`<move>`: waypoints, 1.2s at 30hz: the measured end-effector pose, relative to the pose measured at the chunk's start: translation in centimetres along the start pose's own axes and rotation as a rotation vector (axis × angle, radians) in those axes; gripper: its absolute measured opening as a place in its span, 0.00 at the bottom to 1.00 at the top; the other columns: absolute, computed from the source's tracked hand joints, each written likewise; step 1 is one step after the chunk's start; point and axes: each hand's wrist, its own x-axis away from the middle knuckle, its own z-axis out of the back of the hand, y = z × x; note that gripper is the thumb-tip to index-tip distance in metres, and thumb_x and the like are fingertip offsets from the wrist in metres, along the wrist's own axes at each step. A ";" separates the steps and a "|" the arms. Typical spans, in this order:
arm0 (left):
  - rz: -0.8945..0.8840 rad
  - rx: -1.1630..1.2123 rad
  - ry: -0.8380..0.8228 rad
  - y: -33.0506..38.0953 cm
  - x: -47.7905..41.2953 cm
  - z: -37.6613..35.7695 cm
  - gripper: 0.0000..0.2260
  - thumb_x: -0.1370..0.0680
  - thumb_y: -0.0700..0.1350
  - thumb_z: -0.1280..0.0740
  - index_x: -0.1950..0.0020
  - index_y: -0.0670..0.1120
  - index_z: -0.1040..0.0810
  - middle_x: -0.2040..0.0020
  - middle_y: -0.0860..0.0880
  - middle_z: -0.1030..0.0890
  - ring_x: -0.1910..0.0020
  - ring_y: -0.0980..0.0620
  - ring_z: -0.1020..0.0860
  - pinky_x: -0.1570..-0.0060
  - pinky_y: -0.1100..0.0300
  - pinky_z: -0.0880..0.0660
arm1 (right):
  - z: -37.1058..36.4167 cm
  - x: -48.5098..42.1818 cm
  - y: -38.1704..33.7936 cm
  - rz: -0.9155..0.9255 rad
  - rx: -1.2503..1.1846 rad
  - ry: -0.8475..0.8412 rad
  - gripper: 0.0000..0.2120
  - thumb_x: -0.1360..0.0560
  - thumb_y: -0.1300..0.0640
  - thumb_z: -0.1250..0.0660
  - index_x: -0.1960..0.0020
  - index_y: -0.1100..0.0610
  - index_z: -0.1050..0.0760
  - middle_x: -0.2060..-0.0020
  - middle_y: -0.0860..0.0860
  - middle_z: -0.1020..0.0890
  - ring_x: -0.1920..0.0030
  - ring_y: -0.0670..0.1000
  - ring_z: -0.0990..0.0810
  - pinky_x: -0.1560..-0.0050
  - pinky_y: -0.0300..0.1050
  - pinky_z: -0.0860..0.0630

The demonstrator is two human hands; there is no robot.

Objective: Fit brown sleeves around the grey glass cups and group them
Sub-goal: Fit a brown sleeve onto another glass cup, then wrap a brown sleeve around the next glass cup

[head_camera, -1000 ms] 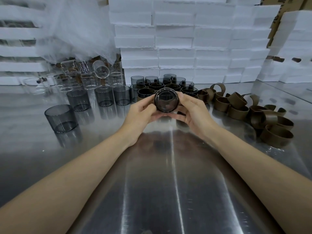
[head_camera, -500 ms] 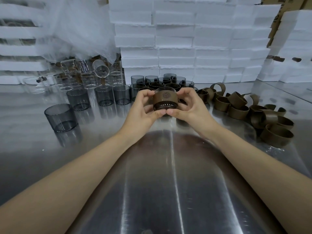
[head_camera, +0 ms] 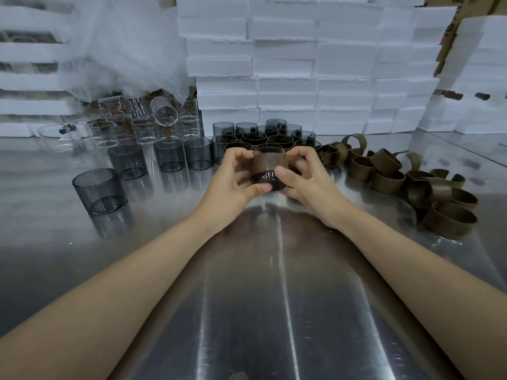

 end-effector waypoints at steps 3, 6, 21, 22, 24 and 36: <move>-0.027 -0.073 -0.032 -0.1 0.1 -0.2 0.25 0.30 0.26 0.28 0.48 0.50 0.35 0.39 0.53 0.28 0.45 0.56 0.22 0.48 0.65 0.24 | -0.2 0.0 0.6 0.095 0.186 0.035 0.25 0.30 0.58 0.25 0.41 0.49 0.35 0.43 0.52 0.26 0.44 0.52 0.21 0.42 0.44 0.23; -0.142 -0.425 -0.058 0.0 0.2 0.5 0.21 0.31 0.24 0.35 0.46 0.47 0.31 0.36 0.49 0.28 0.39 0.50 0.24 0.43 0.61 0.25 | -0.2 -0.1 0.9 0.199 0.562 0.095 0.24 0.32 0.57 0.22 0.42 0.47 0.31 0.44 0.47 0.26 0.42 0.49 0.24 0.41 0.46 0.24; 0.263 -1.186 0.169 -2.2 -1.6 6.2 0.32 0.22 0.47 0.36 0.21 0.45 0.45 0.19 0.49 0.52 0.23 0.44 0.50 0.28 0.44 0.47 | 0.5 0.0 1.1 0.314 0.977 0.249 0.13 0.28 0.58 0.28 0.44 0.57 0.22 0.42 0.48 0.28 0.40 0.49 0.28 0.41 0.41 0.31; 0.264 -1.196 0.168 -2.3 -1.7 6.2 0.32 0.22 0.48 0.36 0.21 0.45 0.45 0.19 0.49 0.53 0.23 0.44 0.50 0.28 0.44 0.47 | 0.4 0.1 0.9 0.366 0.958 0.276 0.11 0.28 0.60 0.29 0.45 0.56 0.22 0.46 0.46 0.29 0.44 0.48 0.27 0.43 0.41 0.30; 0.255 -1.205 0.157 -2.5 -1.9 6.1 0.33 0.22 0.49 0.36 0.21 0.45 0.47 0.19 0.50 0.54 0.24 0.44 0.48 0.30 0.43 0.45 | 0.0 0.4 0.4 0.443 0.891 0.218 0.07 0.28 0.65 0.32 0.51 0.57 0.21 0.53 0.45 0.28 0.56 0.45 0.26 0.54 0.41 0.27; 0.061 -1.286 0.270 -2.7 -3.4 6.2 0.23 0.21 0.44 0.38 0.27 0.40 0.35 0.33 0.41 0.33 0.36 0.40 0.33 0.38 0.46 0.35 | -0.3 0.0 1.2 0.181 0.988 -0.130 0.12 0.25 0.63 0.35 0.43 0.55 0.21 0.49 0.48 0.21 0.53 0.48 0.22 0.49 0.48 0.24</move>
